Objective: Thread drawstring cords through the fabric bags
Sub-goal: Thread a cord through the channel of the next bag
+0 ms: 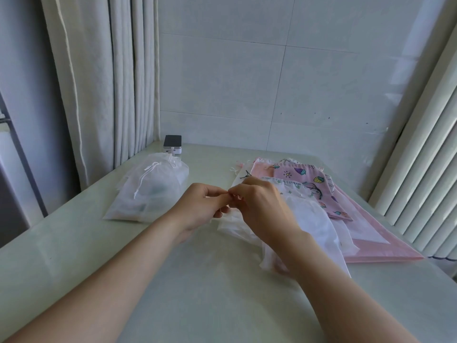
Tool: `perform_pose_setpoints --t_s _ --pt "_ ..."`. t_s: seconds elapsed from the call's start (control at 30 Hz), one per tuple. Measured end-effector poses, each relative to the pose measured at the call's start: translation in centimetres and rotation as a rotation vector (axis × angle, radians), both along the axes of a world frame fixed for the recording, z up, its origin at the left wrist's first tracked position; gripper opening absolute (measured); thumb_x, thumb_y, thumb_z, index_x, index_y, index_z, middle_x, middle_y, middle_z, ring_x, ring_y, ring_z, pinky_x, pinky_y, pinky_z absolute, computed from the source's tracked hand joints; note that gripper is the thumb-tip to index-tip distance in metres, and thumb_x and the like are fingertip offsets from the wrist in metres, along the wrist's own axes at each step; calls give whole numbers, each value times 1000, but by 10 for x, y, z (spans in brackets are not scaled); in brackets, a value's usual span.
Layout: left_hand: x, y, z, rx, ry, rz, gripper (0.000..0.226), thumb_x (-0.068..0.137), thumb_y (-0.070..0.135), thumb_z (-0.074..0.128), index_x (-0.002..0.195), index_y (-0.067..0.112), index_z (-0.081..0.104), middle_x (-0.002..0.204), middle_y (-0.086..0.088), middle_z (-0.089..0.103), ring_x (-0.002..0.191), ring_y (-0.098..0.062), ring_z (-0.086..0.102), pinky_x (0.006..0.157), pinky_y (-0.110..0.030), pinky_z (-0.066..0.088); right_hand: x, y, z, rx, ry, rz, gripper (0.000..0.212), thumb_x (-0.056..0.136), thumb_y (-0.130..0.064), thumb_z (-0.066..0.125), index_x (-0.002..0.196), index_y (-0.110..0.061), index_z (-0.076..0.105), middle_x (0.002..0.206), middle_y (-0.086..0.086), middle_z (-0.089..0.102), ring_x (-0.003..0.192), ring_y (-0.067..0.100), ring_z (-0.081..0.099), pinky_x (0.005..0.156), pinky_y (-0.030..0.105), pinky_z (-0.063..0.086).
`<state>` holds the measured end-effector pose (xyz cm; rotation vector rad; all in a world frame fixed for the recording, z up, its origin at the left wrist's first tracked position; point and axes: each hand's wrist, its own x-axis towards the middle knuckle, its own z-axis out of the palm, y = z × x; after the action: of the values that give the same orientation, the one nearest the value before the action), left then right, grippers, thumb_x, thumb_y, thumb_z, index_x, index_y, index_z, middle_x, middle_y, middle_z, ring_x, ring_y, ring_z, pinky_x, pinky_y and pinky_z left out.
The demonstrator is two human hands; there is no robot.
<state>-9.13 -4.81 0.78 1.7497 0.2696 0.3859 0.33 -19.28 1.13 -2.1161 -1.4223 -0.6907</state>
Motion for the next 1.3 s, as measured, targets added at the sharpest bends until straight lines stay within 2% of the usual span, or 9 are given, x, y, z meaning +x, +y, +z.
perform_pose_setpoints --t_s 0.1,0.2,0.33,0.47,0.63,0.77,0.93,1.07,1.3 --pt "-1 0 1 -31 11 1 20 98 12 67 89 8 84 82 -8 75 66 -7 55 61 -15 44 1 4 -3 -50 8 -27 19 87 -3 72 86 -21 77 78 0 57 68 26 60 61 46 53" --pt "2 2 2 -158 38 -43 19 95 6 64 89 -2 80 95 -25 73 82 -19 56 67 -27 39 4 3 -3 -90 21 -38 28 83 4 69 89 -22 78 81 1 60 72 27 61 65 44 53" --pt "6 6 -1 -250 80 -61 28 78 12 71 94 -12 73 92 -20 69 88 -27 52 68 -33 36 3 0 -3 -116 48 -58 28 84 4 65 95 -19 79 90 6 63 80 30 64 70 45 55" --pt "6 7 -4 -145 56 106 42 77 8 85 114 6 66 107 -13 74 91 -24 70 72 -28 47 -2 1 -3 -67 201 -117 15 93 -14 65 94 -22 78 90 -2 68 85 20 64 73 43 56" --pt "2 5 -5 284 -106 230 24 84 15 87 93 20 66 92 3 77 84 -9 75 76 -31 57 -2 -3 6 -20 515 -101 17 96 -20 67 83 -22 76 65 -15 62 61 2 52 60 25 42" --pt "1 0 -4 464 -258 283 28 86 10 85 78 27 64 86 9 77 80 -5 75 74 -23 57 -2 -6 9 73 843 -8 24 100 -24 67 80 -12 75 55 -8 49 48 7 37 56 28 35" --pt "0 -1 -5 503 -305 306 28 86 0 79 76 25 72 84 12 78 80 -1 75 79 -29 61 -4 -9 12 156 1148 94 21 101 -22 68 96 -5 78 64 -4 49 60 13 41 53 26 39" --pt "-1 -4 -3 486 -301 289 24 87 -1 78 82 22 77 86 14 79 81 4 74 81 -25 61 -3 -8 9 171 1231 99 19 100 -21 68 91 -9 79 80 9 50 72 20 44 56 28 40" --pt "-4 -4 -4 476 -347 148 17 82 9 87 97 16 80 96 9 80 90 -1 76 89 -22 61 -1 -9 9 263 1289 111 19 101 -15 66 93 -6 80 78 7 58 67 14 48 55 26 42"
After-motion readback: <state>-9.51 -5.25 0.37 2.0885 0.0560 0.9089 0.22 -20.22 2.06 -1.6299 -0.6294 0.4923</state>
